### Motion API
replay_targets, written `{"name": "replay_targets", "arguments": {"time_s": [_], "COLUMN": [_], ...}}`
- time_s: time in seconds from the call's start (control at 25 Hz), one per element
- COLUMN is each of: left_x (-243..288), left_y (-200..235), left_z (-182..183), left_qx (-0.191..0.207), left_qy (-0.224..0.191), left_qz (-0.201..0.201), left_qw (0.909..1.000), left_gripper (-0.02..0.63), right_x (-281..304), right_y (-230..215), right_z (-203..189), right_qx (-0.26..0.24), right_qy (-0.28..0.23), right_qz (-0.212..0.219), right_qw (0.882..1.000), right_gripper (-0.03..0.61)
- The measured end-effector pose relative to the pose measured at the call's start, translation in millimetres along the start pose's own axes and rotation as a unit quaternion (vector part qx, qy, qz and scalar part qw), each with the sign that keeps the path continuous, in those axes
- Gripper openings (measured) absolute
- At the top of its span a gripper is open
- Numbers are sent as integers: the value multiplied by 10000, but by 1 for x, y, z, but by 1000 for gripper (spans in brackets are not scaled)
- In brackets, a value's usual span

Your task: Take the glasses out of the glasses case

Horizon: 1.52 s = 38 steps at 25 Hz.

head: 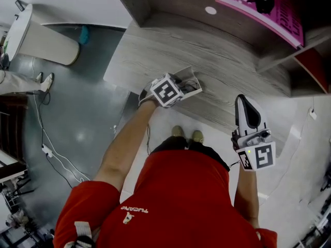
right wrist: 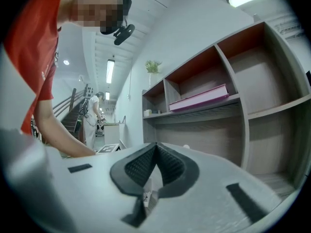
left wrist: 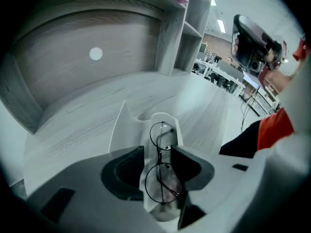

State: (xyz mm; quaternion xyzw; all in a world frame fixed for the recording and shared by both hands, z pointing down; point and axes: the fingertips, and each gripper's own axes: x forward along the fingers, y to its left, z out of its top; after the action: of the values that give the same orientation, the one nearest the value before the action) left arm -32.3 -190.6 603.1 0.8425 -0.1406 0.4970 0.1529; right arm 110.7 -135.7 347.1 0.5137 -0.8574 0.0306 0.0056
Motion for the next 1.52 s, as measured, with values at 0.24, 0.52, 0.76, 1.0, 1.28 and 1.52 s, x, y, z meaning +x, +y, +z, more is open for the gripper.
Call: {"name": "replay_targets", "arguments": {"time_s": [0.24, 0.52, 0.76, 1.0, 1.28, 1.52], "left_x": [2, 2, -11, -28, -68, -127], "left_y": [-8, -4, 1, 4, 1, -8], "left_z": [-4, -4, 6, 12, 32, 63], "left_qx": [-48, -140, -220, -346, -679, -1044], "left_qy": [234, 156, -174, -627, -1698, -3018], "left_qz": [-270, -114, 111, 309, 568, 739], "left_qw": [9994, 9997, 9995, 9970, 9815, 9447], "left_gripper": [127, 80, 38, 28, 28, 26], "right_x": [1, 4, 3, 1, 2, 6], "right_y": [-3, -1, -1, 1, 8, 21], "right_z": [-2, -3, -4, -3, 1, 11], "right_qx": [33, 21, 24, 35, 82, 141], "right_qy": [10, 22, 41, 30, -49, -210], "right_qz": [-26, -4, 4, 18, 113, 298], "right_qw": [10000, 10000, 10000, 10000, 9999, 9992], "right_gripper": [5, 5, 5, 5, 5, 5]}}
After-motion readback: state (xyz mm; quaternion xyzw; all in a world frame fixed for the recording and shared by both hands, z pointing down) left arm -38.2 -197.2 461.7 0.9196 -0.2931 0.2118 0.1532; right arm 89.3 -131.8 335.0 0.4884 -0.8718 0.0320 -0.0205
